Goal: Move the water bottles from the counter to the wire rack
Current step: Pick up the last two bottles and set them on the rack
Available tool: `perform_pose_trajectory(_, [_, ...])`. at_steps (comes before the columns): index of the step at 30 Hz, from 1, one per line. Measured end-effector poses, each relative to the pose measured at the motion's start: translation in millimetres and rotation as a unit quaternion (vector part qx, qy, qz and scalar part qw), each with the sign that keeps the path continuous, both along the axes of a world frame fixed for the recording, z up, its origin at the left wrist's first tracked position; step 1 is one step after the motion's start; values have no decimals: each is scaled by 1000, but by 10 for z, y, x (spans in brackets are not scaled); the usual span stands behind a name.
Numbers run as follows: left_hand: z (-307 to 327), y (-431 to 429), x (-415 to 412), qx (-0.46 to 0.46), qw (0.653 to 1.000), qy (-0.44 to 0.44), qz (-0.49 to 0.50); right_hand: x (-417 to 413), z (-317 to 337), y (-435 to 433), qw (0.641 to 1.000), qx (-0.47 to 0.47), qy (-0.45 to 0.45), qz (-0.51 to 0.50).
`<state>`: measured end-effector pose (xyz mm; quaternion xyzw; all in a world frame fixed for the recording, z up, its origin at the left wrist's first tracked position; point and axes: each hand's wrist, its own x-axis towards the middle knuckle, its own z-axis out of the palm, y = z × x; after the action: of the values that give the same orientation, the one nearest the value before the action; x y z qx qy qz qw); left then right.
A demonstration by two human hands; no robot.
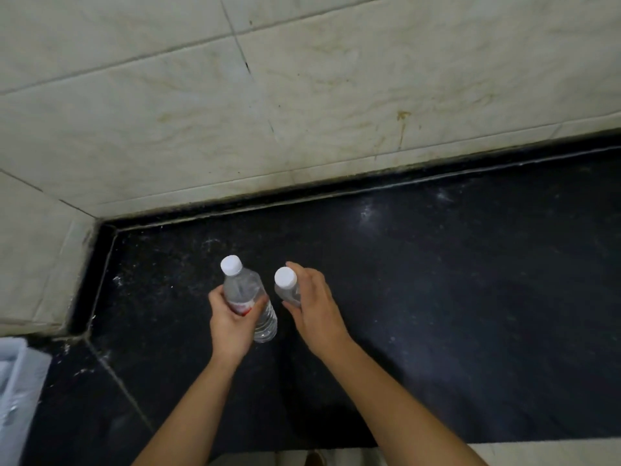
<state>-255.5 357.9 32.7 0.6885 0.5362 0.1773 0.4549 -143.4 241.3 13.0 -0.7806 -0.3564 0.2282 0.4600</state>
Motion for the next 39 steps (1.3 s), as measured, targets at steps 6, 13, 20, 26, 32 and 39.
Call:
perform_pose_trajectory(6, [190,165,-46,-46,997,-30,45,248,186,-47,995,-2,99,-9])
perform_pose_trajectory(13, [879,81,428,-137,969,-187,-80,602,767,-891,955,108,202,-187])
perform_pose_trajectory(20, [1507,-829,1221,-274,867,-299,-288,570,1756,-1890,905,249,88,-335])
perform_pose_trajectory(26, [1975,-1888,1462,-391,784,-280,-393,382,2254,-2913,862,290,24,-416])
perform_pose_trajectory(32, [2191,-3247,1440,-382,749,-259,-475,174,2361,-4184,839,292,-3,-460])
perform_pose_trajectory(39, [2227,-5085,1443,-262,784,-241,-509,175,2227,-5883,821,302,12,-484])
